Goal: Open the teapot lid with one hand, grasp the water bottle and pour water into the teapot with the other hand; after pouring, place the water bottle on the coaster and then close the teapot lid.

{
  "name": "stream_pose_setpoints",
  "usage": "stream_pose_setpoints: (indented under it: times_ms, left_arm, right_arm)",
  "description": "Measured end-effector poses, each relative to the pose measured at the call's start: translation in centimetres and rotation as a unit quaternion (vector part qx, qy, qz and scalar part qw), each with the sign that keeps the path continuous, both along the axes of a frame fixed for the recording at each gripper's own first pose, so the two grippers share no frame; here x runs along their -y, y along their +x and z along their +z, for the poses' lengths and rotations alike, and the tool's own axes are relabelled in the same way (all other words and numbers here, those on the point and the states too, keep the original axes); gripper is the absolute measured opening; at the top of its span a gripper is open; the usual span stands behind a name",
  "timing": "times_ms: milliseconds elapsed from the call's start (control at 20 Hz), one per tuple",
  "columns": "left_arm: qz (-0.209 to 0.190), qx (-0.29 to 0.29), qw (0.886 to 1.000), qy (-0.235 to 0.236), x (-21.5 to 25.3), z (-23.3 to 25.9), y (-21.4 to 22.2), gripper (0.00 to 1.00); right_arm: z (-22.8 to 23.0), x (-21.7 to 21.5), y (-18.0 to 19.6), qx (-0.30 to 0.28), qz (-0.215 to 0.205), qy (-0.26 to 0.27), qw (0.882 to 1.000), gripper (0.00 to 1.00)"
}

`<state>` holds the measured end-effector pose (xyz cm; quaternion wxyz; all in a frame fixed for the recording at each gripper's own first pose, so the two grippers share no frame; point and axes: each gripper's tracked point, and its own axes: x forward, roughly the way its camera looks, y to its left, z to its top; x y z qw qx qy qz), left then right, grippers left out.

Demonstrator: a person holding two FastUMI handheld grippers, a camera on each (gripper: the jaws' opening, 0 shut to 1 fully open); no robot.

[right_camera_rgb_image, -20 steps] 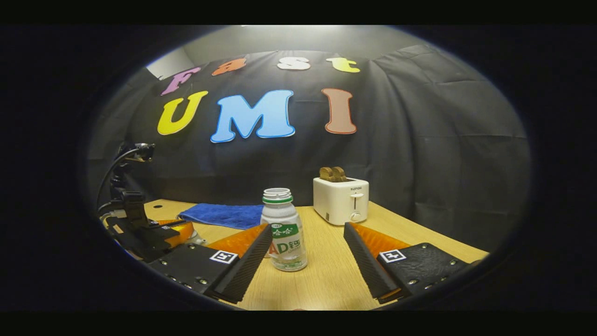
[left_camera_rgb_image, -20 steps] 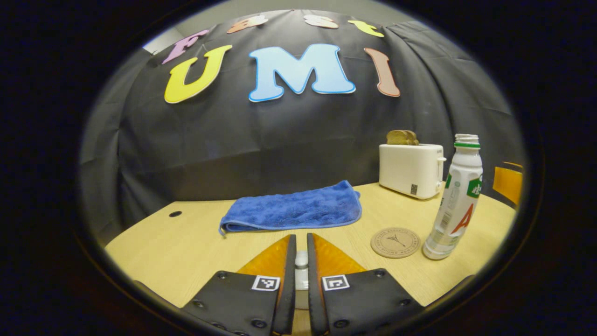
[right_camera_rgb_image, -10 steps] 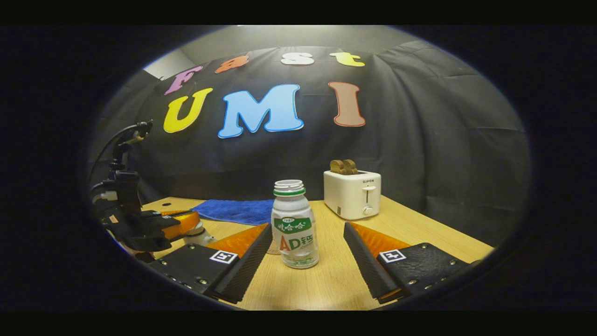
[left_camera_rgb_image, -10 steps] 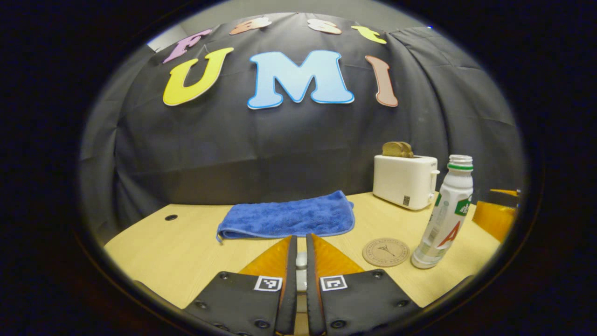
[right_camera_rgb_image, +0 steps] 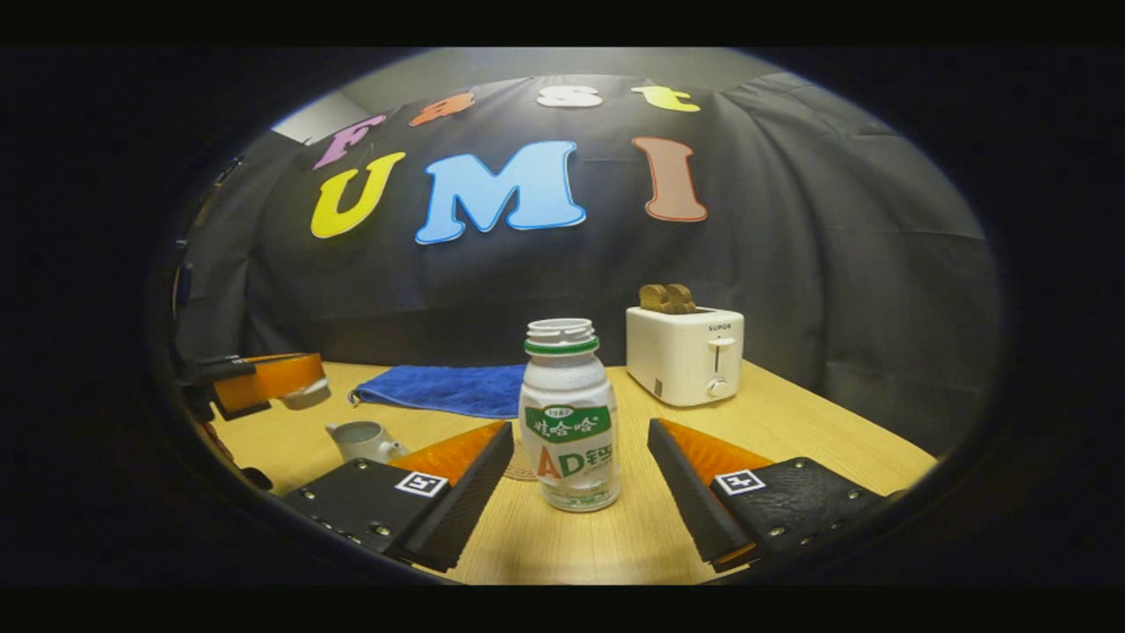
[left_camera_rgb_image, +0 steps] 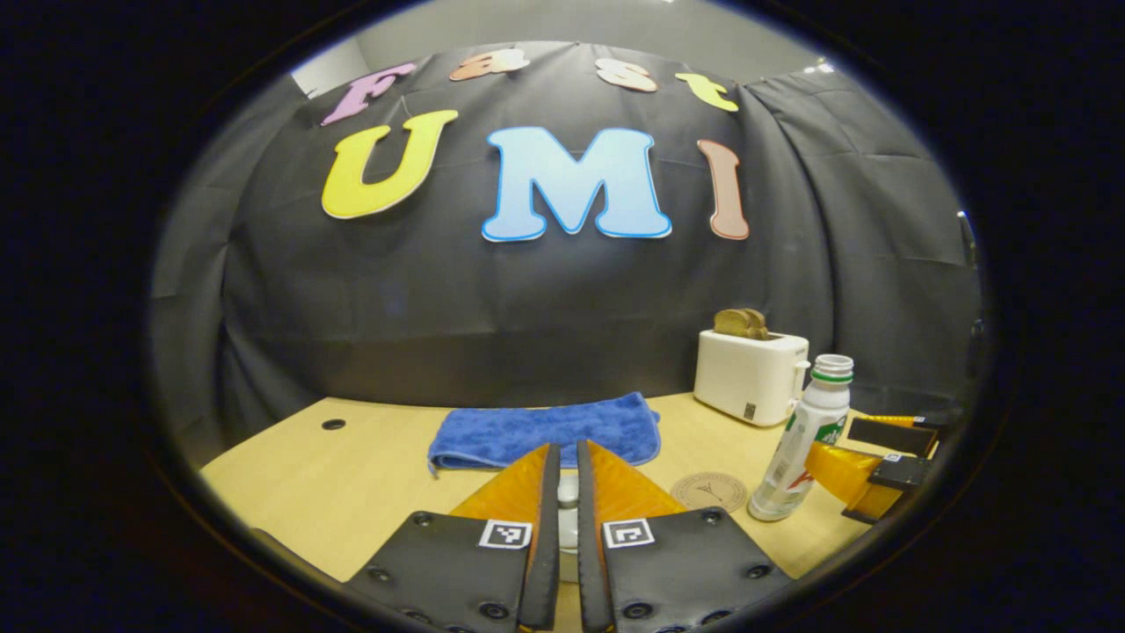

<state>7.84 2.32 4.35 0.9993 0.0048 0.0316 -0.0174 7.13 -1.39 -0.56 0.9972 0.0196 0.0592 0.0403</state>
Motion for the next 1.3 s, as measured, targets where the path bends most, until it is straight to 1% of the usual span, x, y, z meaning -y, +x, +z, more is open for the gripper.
stream_pose_setpoints:
  times_ms: [300,400,500,550,600,650,700,750,800,850,900,950,1000,1050,1300]
  left_arm:
    - [0.008,0.005,1.000,-0.014,-2.9,0.4,-2.2,0.19]
    - [0.011,0.003,1.000,-0.016,-3.6,0.2,-2.8,0.19]
    - [0.013,-0.001,1.000,-0.020,-4.5,-0.3,-3.3,0.19]
    - [0.015,-0.002,1.000,-0.023,-4.9,-0.7,-3.4,0.19]
    - [0.017,-0.004,1.000,-0.026,-5.3,-0.9,-3.5,0.19]
    - [0.018,-0.006,0.999,-0.030,-5.7,-1.2,-3.8,0.19]
    - [0.020,-0.008,0.999,-0.034,-6.2,-1.4,-4.0,0.16]
    - [0.023,-0.009,0.999,-0.037,-6.6,-1.7,-4.2,0.16]
    - [0.025,-0.011,0.999,-0.041,-7.0,-2.0,-4.4,0.16]
    - [0.027,-0.013,0.999,-0.043,-7.4,-2.3,-4.5,0.19]
    - [0.031,-0.014,0.998,-0.043,-7.8,-2.4,-4.5,0.16]
    - [0.034,-0.015,0.998,-0.043,-8.2,-2.6,-4.6,0.19]
    - [0.036,-0.016,0.998,-0.043,-8.6,-2.7,-4.7,0.16]
    - [0.038,-0.016,0.998,-0.045,-9.0,-2.9,-4.8,0.16]
    - [0.038,-0.013,0.998,-0.055,-9.9,-3.1,-5.1,0.16]
  right_arm:
    - [-1.9,-0.6,1.8,-0.024,-0.014,-0.007,1.000,0.95]
    - [-2.2,-0.6,2.0,-0.031,-0.021,-0.008,0.999,0.92]
    - [-2.5,-0.6,2.4,-0.037,-0.029,-0.007,0.999,0.92]
    - [-2.7,-0.5,2.5,-0.040,-0.032,-0.006,0.999,0.81]
    - [-2.8,-0.6,2.5,-0.043,-0.035,-0.008,0.998,0.79]
    - [-2.8,-0.6,2.6,-0.044,-0.037,-0.012,0.998,0.79]
    - [-2.8,-0.7,2.5,-0.044,-0.038,-0.014,0.998,0.78]
    - [-2.8,-0.7,2.5,-0.044,-0.040,-0.014,0.998,0.77]
    - [-2.8,-0.7,2.5,-0.045,-0.041,-0.014,0.998,0.77]
    - [-2.8,-0.6,2.5,-0.044,-0.043,-0.014,0.998,0.75]
    - [-2.7,-0.7,2.5,-0.045,-0.043,-0.018,0.998,0.75]
    - [-2.7,-0.9,2.4,-0.044,-0.043,-0.024,0.998,0.75]
    - [-2.6,-0.9,2.2,-0.043,-0.044,-0.028,0.998,0.75]
    - [-2.7,-1.0,2.4,-0.043,-0.043,-0.034,0.998,0.69]
    - [-2.5,-1.4,2.2,-0.044,-0.042,-0.052,0.997,0.69]
